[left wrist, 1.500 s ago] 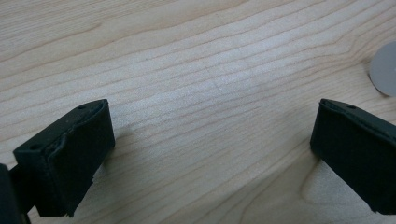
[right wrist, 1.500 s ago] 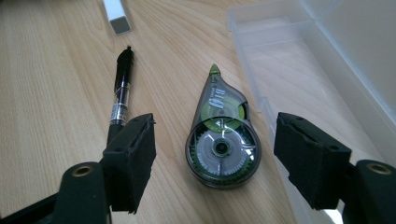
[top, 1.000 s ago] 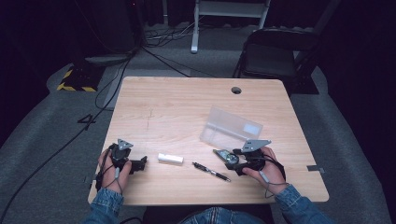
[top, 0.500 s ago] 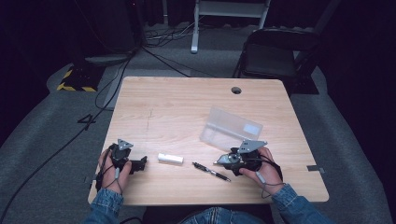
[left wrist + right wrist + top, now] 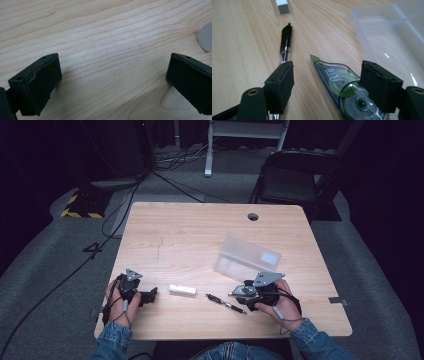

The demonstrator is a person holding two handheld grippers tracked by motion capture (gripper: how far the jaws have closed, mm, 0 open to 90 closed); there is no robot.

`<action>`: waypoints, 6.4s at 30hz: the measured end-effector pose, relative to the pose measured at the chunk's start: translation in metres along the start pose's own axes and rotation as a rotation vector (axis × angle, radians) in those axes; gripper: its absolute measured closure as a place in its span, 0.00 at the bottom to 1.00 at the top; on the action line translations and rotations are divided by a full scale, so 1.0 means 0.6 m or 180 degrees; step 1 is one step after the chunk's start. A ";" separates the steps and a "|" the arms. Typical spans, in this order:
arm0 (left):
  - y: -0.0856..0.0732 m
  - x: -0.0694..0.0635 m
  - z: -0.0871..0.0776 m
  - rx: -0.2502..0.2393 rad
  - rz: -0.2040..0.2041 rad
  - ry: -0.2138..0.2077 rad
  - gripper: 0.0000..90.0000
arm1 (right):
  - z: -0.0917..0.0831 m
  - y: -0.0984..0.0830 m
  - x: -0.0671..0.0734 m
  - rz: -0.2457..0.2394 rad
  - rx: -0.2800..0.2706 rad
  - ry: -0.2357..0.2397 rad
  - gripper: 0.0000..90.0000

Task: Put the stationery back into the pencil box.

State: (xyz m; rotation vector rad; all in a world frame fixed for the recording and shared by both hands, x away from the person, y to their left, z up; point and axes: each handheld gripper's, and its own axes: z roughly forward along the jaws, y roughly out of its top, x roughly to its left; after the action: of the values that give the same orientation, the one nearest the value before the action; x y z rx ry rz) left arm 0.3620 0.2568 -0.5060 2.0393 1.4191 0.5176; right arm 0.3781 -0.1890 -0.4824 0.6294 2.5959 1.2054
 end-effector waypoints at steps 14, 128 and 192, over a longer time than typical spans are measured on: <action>0.000 0.000 0.000 -0.0002 -0.0001 0.0000 0.00 | 0.009 0.011 0.032 -0.0178 0.0088 0.0335 0.54; 0.006 -0.002 0.006 0.0002 0.0016 -0.0027 0.00 | -0.014 0.020 -0.149 0.0054 0.0453 -0.0301 0.88; 0.006 -0.002 0.006 0.0001 0.0016 -0.0028 0.00 | -0.021 0.002 -0.133 0.0063 0.0727 -0.0281 0.97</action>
State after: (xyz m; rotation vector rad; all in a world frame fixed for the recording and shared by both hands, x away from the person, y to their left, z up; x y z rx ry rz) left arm 0.3662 0.2542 -0.5061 2.0434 1.4094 0.5099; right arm 0.4447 -0.2336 -0.4727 0.7347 2.6787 0.8713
